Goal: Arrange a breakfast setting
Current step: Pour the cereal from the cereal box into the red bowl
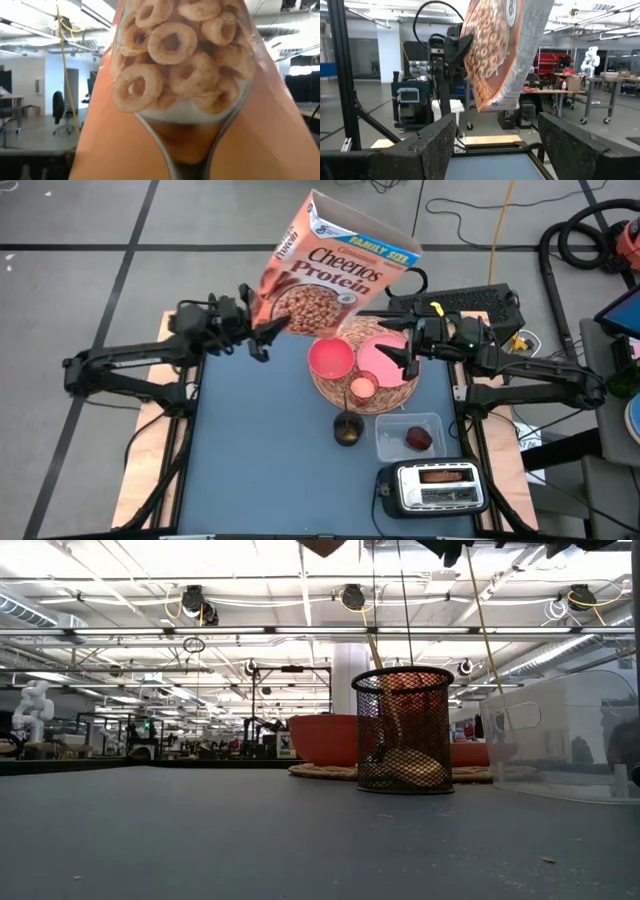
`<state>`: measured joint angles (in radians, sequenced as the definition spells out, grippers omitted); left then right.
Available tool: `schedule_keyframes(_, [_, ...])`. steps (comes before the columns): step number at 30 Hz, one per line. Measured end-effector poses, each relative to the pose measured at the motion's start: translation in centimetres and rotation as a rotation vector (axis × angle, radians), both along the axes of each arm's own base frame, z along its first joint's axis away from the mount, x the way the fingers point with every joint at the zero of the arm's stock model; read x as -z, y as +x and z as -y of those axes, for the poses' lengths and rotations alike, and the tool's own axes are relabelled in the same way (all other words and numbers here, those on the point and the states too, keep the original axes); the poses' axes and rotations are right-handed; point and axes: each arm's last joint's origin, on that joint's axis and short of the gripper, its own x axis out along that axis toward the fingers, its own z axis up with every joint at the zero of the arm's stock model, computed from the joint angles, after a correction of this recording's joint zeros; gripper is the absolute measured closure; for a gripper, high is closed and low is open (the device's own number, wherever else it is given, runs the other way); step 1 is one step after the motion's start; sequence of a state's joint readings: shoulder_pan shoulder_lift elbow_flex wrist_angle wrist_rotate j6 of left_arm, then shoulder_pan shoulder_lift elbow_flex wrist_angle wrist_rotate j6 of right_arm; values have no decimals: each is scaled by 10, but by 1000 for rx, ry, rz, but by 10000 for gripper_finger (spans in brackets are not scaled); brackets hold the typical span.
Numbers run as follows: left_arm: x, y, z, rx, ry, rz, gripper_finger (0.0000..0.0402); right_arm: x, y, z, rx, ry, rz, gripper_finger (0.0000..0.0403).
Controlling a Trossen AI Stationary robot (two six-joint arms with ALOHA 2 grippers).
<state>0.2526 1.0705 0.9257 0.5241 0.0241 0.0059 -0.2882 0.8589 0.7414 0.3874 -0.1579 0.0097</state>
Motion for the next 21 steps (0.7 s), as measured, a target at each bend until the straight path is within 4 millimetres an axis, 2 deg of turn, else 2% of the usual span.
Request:
schedule_keyframes(6, [-7,-35,5,-21,-25,-90,165,2,0,0,2,-1,-22,128])
schedule_keyframes(13, [-2,-72,12,-84,-79,-229,165,2,0,0,6,-21,-29,128])
schedule_keyframes(21, [9,-99,18,-139,-141,-371,165,2,0,0,6,-22,-29,128])
